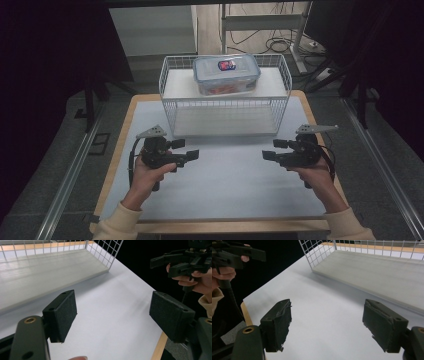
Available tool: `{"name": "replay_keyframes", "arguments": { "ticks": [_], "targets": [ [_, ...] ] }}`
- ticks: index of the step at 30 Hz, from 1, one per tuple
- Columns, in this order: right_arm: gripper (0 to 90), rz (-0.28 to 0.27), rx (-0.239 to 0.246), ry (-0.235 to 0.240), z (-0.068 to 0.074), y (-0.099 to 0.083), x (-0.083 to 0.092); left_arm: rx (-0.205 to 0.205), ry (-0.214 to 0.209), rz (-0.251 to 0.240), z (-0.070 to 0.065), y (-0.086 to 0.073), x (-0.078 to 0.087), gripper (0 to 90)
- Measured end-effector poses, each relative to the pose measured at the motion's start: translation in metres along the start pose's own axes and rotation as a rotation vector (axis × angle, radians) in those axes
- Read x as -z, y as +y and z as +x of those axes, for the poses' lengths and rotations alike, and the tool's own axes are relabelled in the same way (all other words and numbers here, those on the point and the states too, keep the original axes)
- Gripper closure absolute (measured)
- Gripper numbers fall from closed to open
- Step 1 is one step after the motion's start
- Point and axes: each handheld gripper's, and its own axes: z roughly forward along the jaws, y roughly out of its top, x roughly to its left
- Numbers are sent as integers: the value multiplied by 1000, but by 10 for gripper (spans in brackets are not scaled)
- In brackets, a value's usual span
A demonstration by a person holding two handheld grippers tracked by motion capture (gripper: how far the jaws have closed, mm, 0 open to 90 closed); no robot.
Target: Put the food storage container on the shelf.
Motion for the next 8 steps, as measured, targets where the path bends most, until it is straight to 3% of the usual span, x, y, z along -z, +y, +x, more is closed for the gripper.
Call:
{"name": "replay_keyframes", "arguments": {
  "ticks": [5,8],
  "targets": [
    [202,-28,13,-5,1,-2,2,-21,15,4,-1,-3,-3,215],
    [189,-32,22,-9,0,-6,2,-12,8,15,-1,-9,-5,214]
  ]
}}
